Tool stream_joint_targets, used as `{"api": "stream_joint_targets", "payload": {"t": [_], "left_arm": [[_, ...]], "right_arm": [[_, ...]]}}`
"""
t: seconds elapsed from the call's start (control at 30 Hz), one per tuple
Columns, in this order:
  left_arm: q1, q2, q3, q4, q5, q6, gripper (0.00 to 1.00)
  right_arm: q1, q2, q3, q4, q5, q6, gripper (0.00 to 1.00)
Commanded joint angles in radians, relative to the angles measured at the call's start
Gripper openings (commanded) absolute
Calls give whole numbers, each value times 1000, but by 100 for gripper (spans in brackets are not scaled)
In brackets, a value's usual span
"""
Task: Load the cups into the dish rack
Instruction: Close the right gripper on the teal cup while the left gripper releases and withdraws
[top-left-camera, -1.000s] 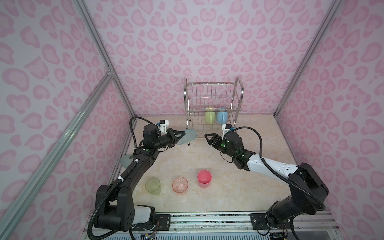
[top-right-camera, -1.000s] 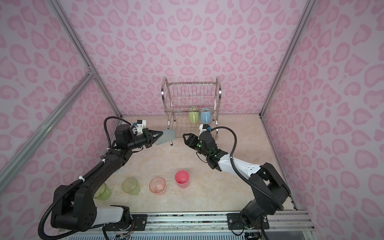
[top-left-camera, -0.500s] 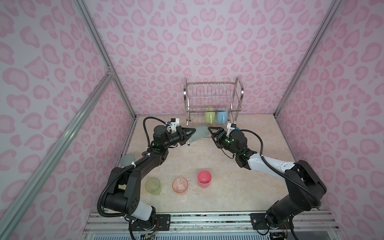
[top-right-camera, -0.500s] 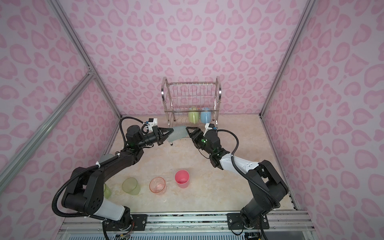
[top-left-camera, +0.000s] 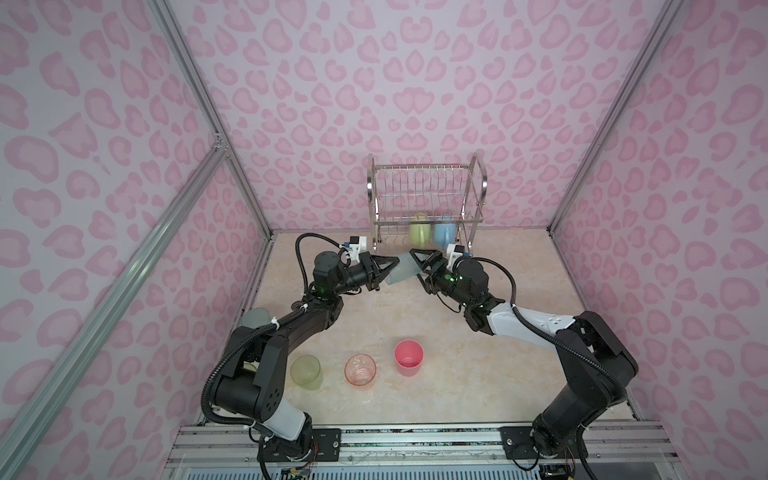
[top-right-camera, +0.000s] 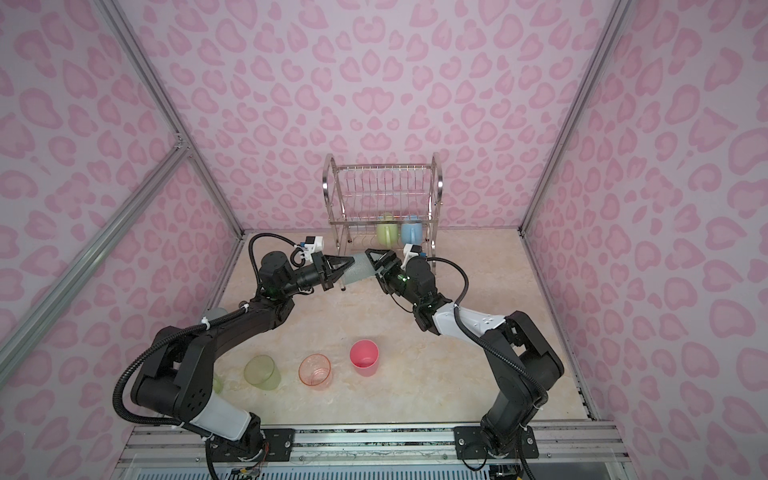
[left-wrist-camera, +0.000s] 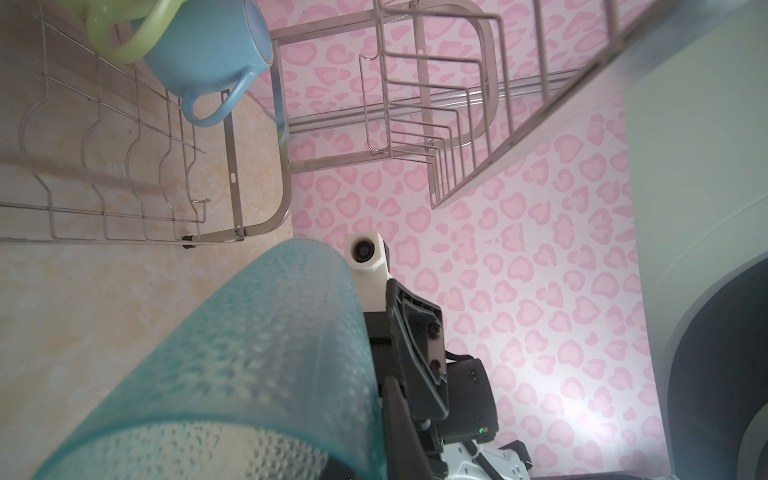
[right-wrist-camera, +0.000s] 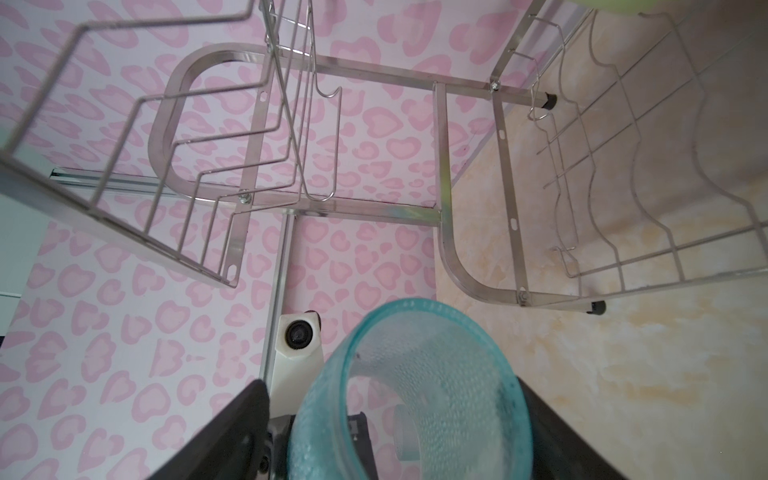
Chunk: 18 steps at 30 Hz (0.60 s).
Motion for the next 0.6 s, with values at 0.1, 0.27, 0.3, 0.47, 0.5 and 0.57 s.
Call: {"api": "stream_joint_targets", "payload": {"t": [0.1, 0.27, 0.3, 0.47, 0.5, 0.57], "left_arm": [[-22, 34, 35, 78, 17, -4, 8], [-29, 51, 51, 86, 24, -6, 8], [-31, 52, 54, 86, 26, -6, 8], [-31, 61, 57, 83, 29, 1, 9], [-31, 64, 56, 78, 31, 1, 11], [-30, 66, 58, 72, 33, 7, 18]], "right_arm": [[2, 42, 20, 62, -19, 29, 85], [-6, 62, 19, 85, -23, 45, 82], [-9, 66, 20, 89, -22, 49, 80], [-14, 82, 29, 101, -19, 48, 72], [-14, 84, 30, 101, -18, 47, 70], [-13, 89, 30, 107, -13, 43, 66]]}}
